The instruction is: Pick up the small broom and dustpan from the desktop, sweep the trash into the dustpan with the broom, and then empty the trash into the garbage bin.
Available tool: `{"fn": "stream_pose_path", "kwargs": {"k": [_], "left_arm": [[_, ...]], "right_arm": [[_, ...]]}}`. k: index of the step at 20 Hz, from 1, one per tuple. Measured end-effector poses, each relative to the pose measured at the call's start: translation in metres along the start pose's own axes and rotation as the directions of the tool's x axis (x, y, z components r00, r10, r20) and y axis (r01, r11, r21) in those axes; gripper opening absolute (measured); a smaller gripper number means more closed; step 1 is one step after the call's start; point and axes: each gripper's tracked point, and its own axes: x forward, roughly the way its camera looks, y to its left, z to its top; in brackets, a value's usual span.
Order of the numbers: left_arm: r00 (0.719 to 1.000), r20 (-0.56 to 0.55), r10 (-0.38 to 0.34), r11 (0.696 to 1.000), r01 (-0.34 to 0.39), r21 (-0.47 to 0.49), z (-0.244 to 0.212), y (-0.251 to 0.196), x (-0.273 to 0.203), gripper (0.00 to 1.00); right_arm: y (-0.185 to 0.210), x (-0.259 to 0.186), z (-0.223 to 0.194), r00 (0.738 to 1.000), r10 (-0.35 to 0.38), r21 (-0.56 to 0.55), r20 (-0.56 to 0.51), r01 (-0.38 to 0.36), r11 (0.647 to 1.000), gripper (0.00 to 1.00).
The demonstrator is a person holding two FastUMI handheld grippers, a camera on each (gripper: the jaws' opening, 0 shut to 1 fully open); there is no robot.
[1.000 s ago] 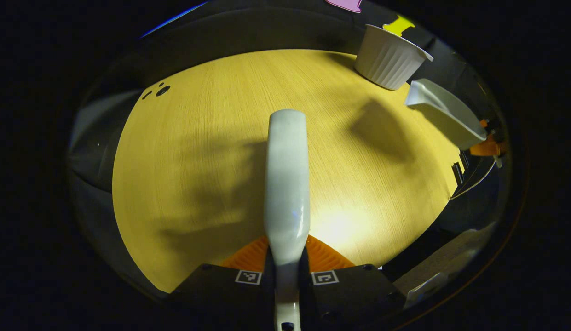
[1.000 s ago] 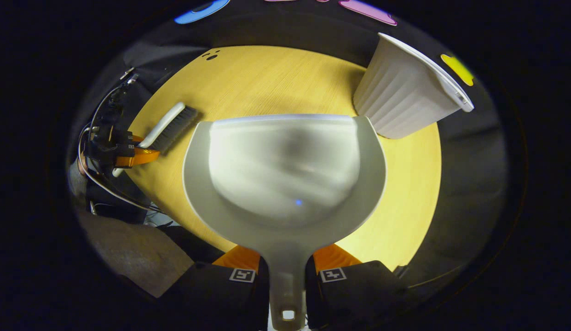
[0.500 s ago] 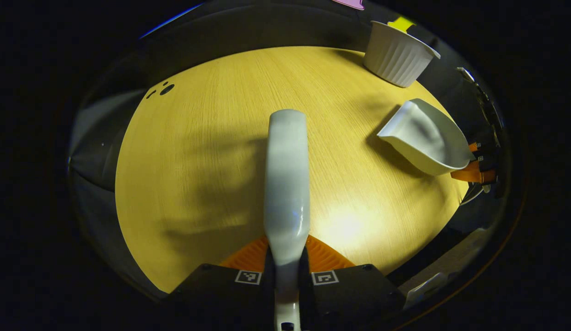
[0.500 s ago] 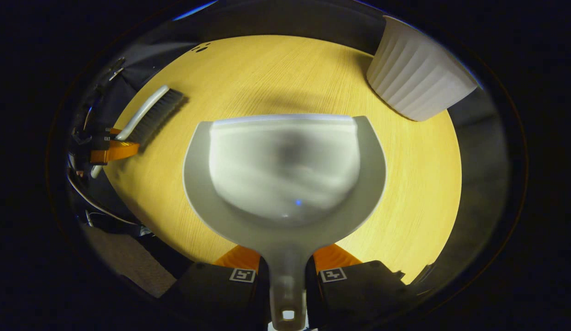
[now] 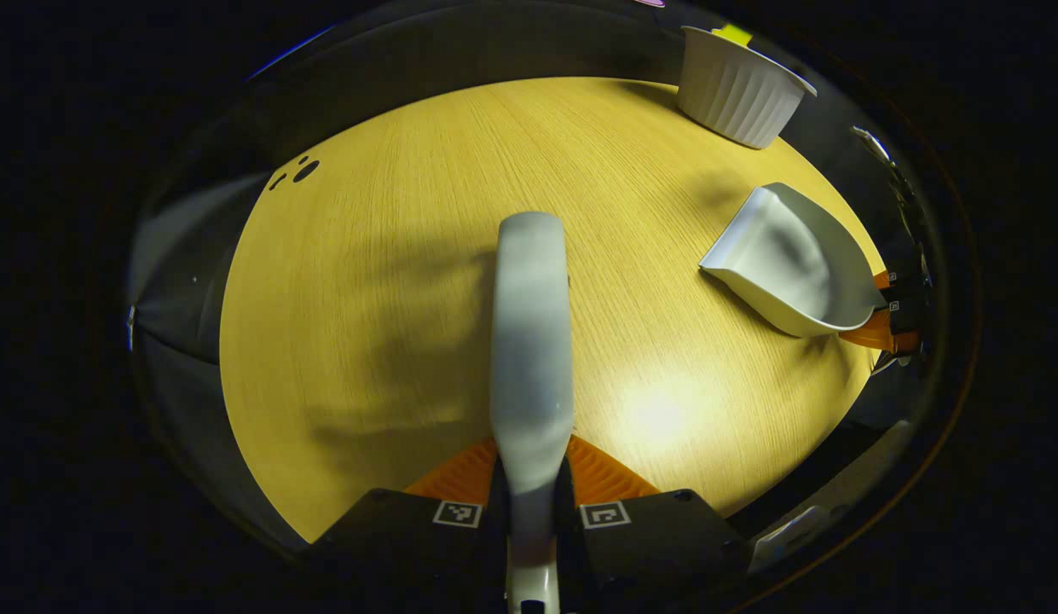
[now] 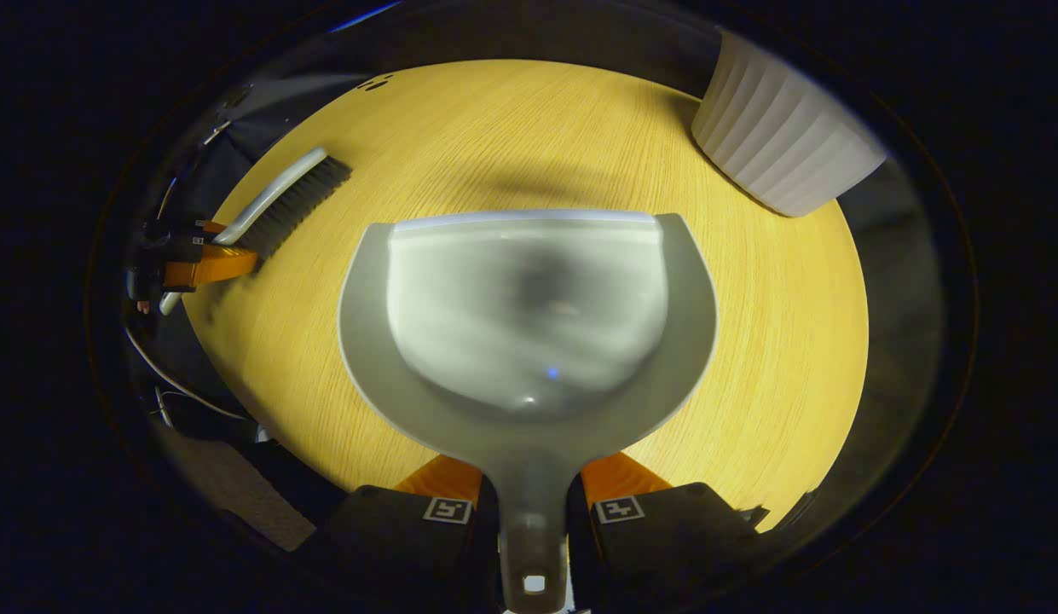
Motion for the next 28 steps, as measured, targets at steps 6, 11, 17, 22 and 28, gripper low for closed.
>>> {"fn": "stream_pose_path", "kwargs": {"k": [6, 11, 17, 22, 28], "left_arm": [[1.000, 0.014, 0.022, 0.999, -0.022, 0.031, -0.001, 0.005, -0.002, 0.30], [0.995, 0.051, 0.082, 0.992, -0.086, 0.097, 0.002, 0.016, -0.020, 0.33], [0.984, 0.155, 0.085, 0.993, -0.097, 0.071, 0.018, 0.013, -0.073, 0.33], [0.914, 0.396, 0.095, 0.994, -0.110, 0.017, 0.072, 0.002, -0.142, 0.33], [0.703, 0.698, 0.138, 0.990, -0.089, -0.106, 0.134, -0.019, -0.240, 0.33]], "right_arm": [[0.005, -0.008, -0.004, 1.000, 0.027, 0.026, 0.004, -0.027, 0.999, 0.43], [0.000, -0.035, -0.003, 0.999, 0.020, 0.023, 0.035, -0.021, 1.000, 0.43], [0.000, -0.091, 0.020, 0.986, 0.044, 0.035, 0.160, -0.050, 0.998, 0.43], [0.004, -0.156, 0.071, 0.914, 0.057, 0.065, 0.402, -0.091, 0.994, 0.43], [-0.005, -0.232, 0.131, 0.740, 0.046, -0.015, 0.671, -0.049, 0.999, 0.47]]}}
